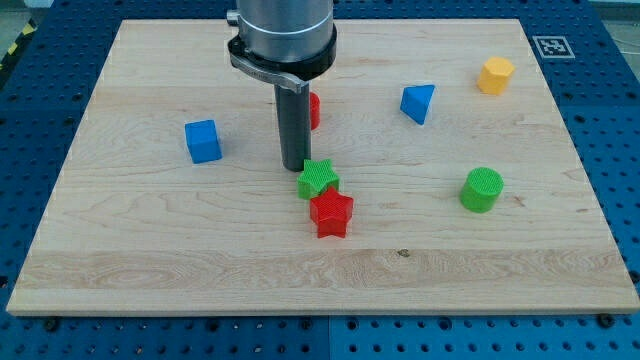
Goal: Slightly move the red circle towards down
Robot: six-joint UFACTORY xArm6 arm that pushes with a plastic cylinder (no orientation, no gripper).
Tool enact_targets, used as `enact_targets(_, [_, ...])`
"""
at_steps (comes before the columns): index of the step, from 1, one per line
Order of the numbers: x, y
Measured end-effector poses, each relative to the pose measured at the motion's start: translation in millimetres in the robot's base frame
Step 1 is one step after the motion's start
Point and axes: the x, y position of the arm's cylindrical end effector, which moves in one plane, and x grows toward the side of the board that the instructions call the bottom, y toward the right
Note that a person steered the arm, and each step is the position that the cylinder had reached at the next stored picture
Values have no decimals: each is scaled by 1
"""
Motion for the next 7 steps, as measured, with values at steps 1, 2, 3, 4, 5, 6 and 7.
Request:
enact_targets(1, [1,3])
enact_targets(2, [5,9])
enact_targets(3, [0,9])
enact_targets(4, [-24,-6])
enact_targets(5, [-25,-8])
enact_targets(6, [-36,-25])
enact_targets(7, [-52,-27])
